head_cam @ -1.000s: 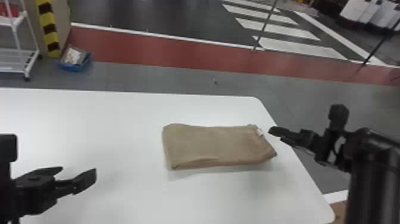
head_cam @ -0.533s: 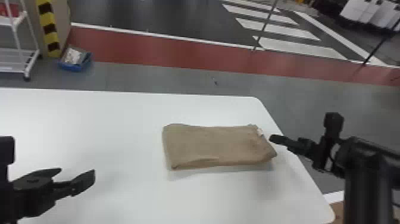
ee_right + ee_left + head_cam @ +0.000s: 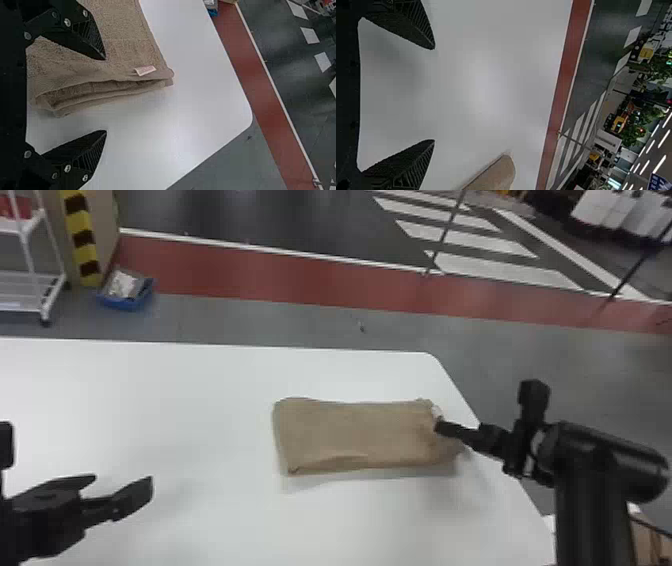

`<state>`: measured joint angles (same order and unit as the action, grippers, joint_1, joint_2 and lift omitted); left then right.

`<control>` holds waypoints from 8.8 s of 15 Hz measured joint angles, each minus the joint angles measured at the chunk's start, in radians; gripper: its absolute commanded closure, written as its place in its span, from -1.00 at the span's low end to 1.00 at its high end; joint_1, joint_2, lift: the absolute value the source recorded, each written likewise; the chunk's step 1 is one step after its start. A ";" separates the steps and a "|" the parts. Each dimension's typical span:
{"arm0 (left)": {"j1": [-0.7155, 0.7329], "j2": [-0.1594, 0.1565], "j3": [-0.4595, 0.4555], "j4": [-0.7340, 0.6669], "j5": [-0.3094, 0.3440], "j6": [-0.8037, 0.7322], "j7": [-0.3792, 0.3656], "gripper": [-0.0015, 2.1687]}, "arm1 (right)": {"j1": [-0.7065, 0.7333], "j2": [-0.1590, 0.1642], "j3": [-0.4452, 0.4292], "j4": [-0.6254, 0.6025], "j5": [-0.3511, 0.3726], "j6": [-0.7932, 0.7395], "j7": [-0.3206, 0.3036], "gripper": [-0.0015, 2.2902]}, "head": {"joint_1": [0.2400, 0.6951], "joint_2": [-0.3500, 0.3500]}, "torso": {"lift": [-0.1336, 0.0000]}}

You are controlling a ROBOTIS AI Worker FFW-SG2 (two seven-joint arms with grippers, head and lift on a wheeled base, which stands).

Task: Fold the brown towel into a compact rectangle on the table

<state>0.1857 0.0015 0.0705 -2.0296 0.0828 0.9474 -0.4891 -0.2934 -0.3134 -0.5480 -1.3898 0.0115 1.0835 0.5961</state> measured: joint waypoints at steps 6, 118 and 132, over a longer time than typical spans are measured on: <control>0.003 0.000 0.005 0.000 0.000 0.000 -0.004 -0.97 | -0.004 0.008 0.014 0.015 -0.005 0.005 -0.002 -0.06 | 1.00 -1.00 | -0.85; 0.039 0.000 0.147 0.020 0.025 -0.055 -0.056 -0.97 | 0.142 -0.063 0.773 -0.608 0.888 0.085 0.765 -0.84 | 1.00 -0.18 | -0.85; 0.042 0.000 0.178 0.053 0.047 -0.095 -0.060 -0.97 | 0.043 0.005 0.962 -0.394 1.087 -0.007 0.764 -0.83 | 1.00 -0.03 | -0.85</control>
<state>0.2274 0.0015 0.2482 -1.9771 0.1300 0.8520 -0.5491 -0.2508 -0.3088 0.4141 -1.7835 1.0988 1.0766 1.3606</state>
